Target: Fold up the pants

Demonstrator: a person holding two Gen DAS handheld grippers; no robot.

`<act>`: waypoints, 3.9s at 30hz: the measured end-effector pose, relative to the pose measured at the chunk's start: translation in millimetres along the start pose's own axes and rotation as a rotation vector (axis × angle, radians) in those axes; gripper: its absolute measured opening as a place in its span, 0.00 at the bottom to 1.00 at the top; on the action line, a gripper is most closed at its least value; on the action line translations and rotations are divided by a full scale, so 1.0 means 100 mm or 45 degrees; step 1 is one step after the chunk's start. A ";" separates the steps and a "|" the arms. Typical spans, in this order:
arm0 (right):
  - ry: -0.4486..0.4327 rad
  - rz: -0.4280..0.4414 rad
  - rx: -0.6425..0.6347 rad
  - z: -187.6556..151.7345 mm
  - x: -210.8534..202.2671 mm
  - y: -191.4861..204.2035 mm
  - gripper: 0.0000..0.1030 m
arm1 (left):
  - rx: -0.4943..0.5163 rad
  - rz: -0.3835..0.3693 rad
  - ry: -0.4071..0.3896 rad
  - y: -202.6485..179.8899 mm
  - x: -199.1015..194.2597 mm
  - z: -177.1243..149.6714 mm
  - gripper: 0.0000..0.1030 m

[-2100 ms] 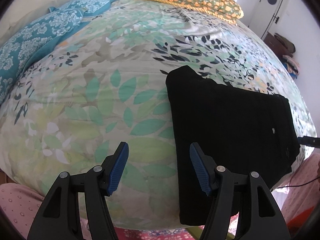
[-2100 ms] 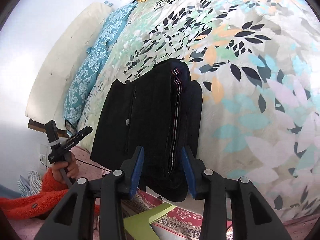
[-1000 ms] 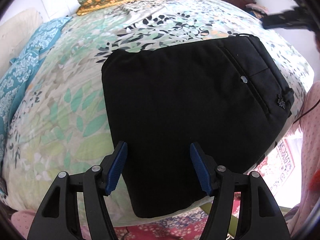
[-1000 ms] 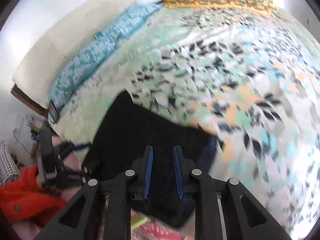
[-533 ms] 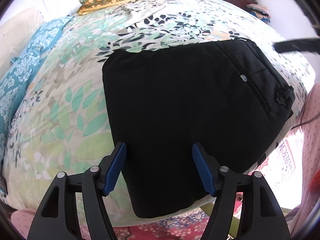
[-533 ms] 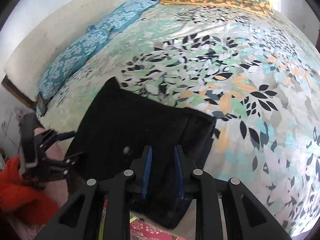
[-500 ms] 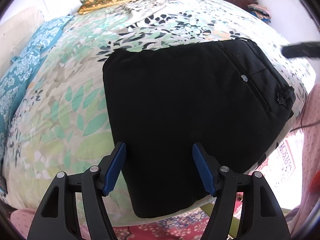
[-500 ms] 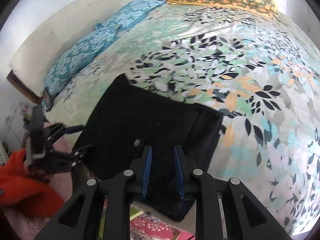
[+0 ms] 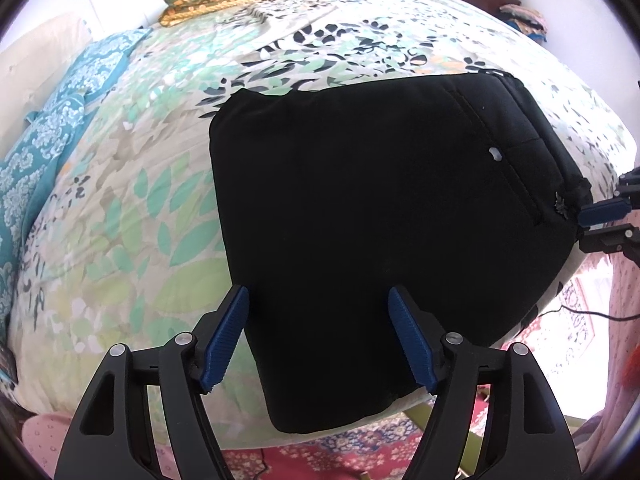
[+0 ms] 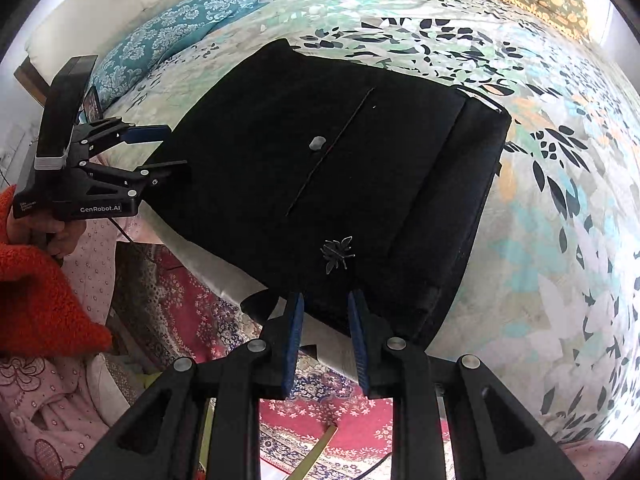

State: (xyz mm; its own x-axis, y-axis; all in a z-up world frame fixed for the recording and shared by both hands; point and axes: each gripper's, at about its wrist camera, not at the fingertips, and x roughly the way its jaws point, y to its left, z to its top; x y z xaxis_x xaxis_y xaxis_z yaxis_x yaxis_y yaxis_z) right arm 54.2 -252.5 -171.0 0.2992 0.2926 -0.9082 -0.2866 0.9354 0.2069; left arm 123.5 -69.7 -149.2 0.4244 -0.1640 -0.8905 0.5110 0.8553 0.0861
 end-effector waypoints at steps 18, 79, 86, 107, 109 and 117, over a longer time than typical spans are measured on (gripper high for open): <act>-0.117 0.309 0.124 -0.12 -0.36 -0.12 0.64 | -0.143 -0.067 -0.050 0.25 -0.14 0.02 0.80; -0.045 0.692 0.653 0.33 0.62 -1.36 0.93 | -0.557 -0.648 0.209 0.79 0.76 0.39 0.86; -0.027 0.506 0.496 0.37 0.51 -1.16 0.63 | -0.586 -0.578 0.172 0.78 0.71 0.38 0.38; -0.346 0.431 0.354 1.71 -0.07 -1.64 0.37 | -0.558 -0.561 -0.165 1.05 0.38 1.91 0.21; -0.312 0.402 0.423 1.78 0.17 -1.85 0.41 | -0.531 -0.499 -0.153 1.02 0.61 2.03 0.25; -0.314 0.351 0.835 1.16 0.64 -2.39 0.74 | -0.636 -0.176 -0.093 0.99 1.13 1.42 0.90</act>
State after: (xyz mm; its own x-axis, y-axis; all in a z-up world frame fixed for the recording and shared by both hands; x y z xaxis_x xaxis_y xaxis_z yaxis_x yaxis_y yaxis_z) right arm 247.6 -434.3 -236.0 0.5123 0.4969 -0.7005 0.1973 0.7257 0.6591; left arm 328.1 -73.6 -177.8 0.4382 -0.3101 -0.8437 0.1543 0.9506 -0.2693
